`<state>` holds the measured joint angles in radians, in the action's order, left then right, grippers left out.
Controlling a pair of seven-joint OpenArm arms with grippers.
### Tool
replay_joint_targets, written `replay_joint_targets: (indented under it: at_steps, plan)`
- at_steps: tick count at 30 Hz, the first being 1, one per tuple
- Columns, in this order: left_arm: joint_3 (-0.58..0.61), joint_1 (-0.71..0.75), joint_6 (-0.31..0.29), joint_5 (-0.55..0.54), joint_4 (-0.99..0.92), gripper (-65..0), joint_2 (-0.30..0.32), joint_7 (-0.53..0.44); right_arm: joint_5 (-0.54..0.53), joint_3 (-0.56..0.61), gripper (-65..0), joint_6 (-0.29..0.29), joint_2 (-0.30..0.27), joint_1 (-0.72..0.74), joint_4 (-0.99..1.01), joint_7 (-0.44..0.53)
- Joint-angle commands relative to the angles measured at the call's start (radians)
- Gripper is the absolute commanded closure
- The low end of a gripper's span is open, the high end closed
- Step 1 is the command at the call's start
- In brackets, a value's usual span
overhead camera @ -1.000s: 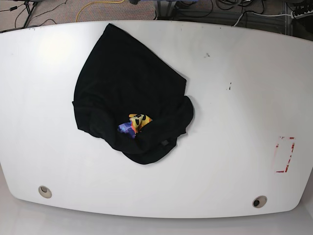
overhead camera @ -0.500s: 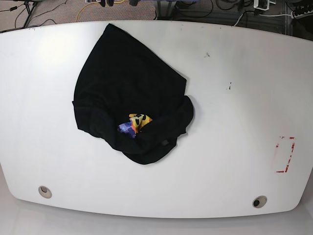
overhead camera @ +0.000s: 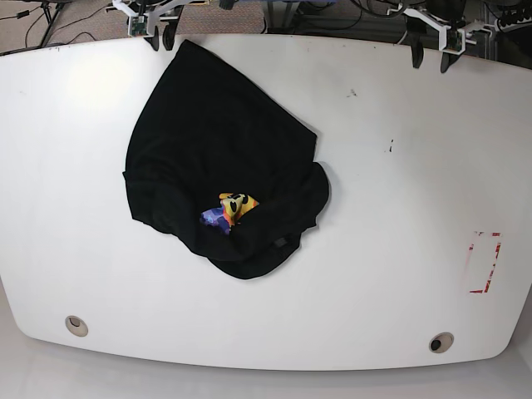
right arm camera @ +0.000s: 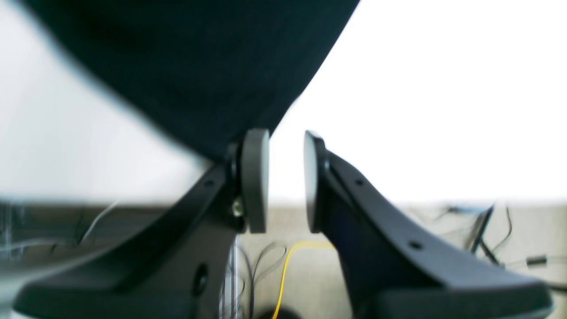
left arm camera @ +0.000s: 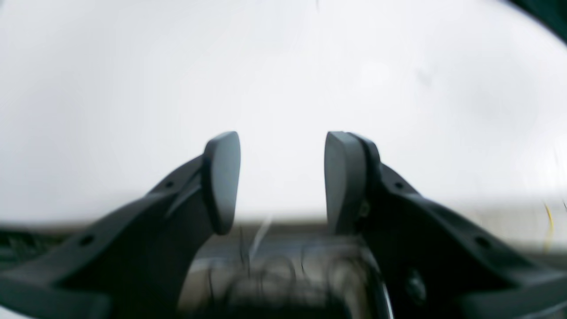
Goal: Layout the t-shirt on the table in an organized manner, then fold the t-shirt properly
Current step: 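Move the right gripper down onto the crumpled black t-shirt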
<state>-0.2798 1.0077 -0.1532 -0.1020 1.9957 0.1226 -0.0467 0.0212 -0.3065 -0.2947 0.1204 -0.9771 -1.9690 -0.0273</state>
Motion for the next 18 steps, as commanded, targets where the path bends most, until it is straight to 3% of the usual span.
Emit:
replay_joint_targets:
  at_steps: [1, 7, 15, 18]
  plan:
    - [-0.005, -0.019, 0.004, -0.003, 0.015, -27.6, 0.001, -0.031, -0.005, 0.002, -13.0, -0.011, 0.002, 0.022, -0.017, 0.025]
    - [0.003, -0.100, 0.004, -0.003, 0.015, -27.8, -0.002, -0.029, -0.004, 0.003, -13.8, -0.011, 0.002, 0.113, -0.017, 0.019]
    - [0.080, -0.191, 0.004, -0.002, 0.015, -28.1, 0.004, -0.029, -0.004, 0.005, -14.1, -0.013, -0.008, 0.310, -0.026, -0.173]
    - [0.113, -0.215, 0.004, 0.000, 0.015, -30.0, 0.004, -0.025, -0.004, 0.010, -18.7, -0.013, -0.047, 0.387, -0.026, -0.248]
